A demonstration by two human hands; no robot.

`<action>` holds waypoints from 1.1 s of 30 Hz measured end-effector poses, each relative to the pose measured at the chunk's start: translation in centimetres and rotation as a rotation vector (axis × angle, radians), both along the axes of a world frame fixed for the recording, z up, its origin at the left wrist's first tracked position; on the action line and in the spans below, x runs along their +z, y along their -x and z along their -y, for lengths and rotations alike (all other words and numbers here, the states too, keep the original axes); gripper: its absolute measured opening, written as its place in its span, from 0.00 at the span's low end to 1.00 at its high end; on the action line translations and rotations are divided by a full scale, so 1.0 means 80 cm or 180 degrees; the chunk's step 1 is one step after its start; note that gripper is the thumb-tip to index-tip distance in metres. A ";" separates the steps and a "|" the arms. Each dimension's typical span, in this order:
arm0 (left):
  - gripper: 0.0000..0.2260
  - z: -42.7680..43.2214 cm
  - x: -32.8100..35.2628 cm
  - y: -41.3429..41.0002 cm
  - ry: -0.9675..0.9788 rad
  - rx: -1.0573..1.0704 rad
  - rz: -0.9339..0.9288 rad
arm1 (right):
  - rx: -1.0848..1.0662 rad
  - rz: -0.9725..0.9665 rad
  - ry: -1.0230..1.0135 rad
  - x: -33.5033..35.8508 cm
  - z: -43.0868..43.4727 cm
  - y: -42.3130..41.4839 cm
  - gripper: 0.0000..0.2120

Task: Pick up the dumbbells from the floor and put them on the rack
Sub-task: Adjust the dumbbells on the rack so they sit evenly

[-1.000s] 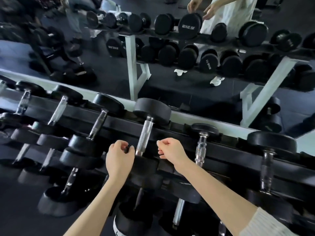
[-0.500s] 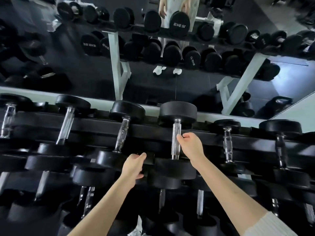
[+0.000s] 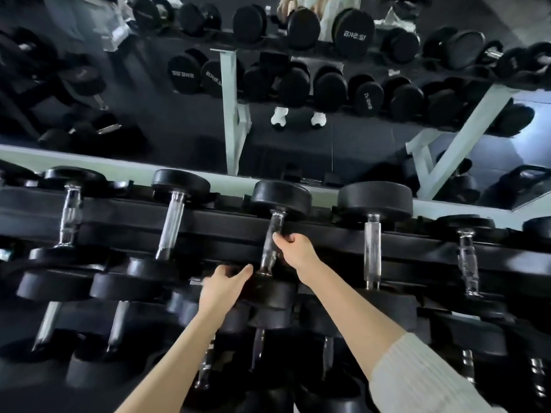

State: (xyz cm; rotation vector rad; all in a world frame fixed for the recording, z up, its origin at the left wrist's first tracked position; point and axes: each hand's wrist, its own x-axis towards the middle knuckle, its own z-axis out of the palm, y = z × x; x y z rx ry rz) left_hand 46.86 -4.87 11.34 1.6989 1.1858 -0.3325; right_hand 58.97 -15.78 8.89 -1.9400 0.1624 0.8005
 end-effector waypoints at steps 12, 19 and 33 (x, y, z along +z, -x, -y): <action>0.11 -0.058 -0.003 -0.016 0.2227 0.0563 -0.0085 | -0.0688 -0.0259 -0.0623 -0.001 -0.052 -0.005 0.04; 0.11 -0.051 -0.003 -0.013 0.2293 0.0788 -0.0068 | -0.0514 -0.0301 -0.0533 0.002 -0.056 -0.006 0.06; 0.11 -0.047 -0.002 -0.013 0.2341 0.0838 -0.0052 | -0.0303 -0.0357 -0.0324 0.010 -0.054 -0.009 0.14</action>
